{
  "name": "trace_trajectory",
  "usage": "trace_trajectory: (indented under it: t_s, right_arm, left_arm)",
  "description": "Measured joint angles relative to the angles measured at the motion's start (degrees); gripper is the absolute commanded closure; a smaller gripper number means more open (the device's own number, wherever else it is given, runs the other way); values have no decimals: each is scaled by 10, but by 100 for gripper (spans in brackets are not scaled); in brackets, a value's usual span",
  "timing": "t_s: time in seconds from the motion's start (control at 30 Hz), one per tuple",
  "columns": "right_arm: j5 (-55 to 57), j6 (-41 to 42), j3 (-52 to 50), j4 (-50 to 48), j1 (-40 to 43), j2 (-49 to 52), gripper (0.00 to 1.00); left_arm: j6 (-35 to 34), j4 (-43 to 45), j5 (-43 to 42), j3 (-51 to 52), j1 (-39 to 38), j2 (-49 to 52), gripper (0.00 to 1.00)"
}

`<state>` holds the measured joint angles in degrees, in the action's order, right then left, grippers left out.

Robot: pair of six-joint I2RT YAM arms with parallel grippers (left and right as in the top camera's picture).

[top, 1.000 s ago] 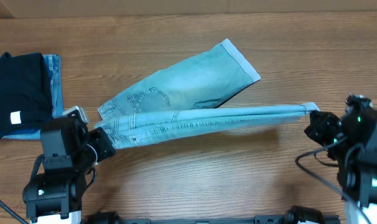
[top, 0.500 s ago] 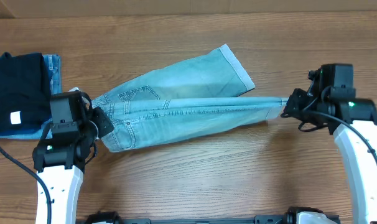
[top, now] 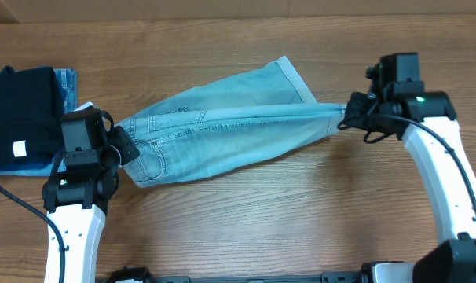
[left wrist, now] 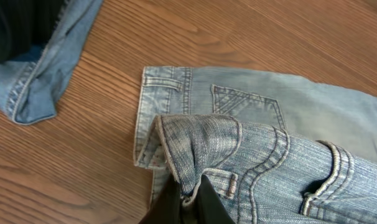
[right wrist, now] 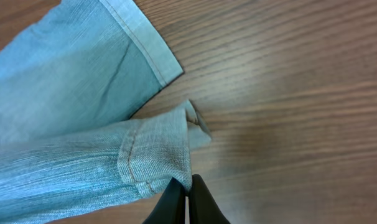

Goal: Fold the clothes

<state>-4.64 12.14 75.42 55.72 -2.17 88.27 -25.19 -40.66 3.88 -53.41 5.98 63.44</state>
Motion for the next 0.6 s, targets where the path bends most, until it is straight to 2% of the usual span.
trace_trajectory:
  t_s: [0.27, 0.6]
  right_arm:
    - [26, -13, 31, -86, -33, 26, 96]
    - [32, -17, 31, -98, -36, 26, 96]
  left_arm:
    - [0, 1, 24, 0, 0, 14, 96]
    - [-11, -65, -19, -2, 2, 55, 96]
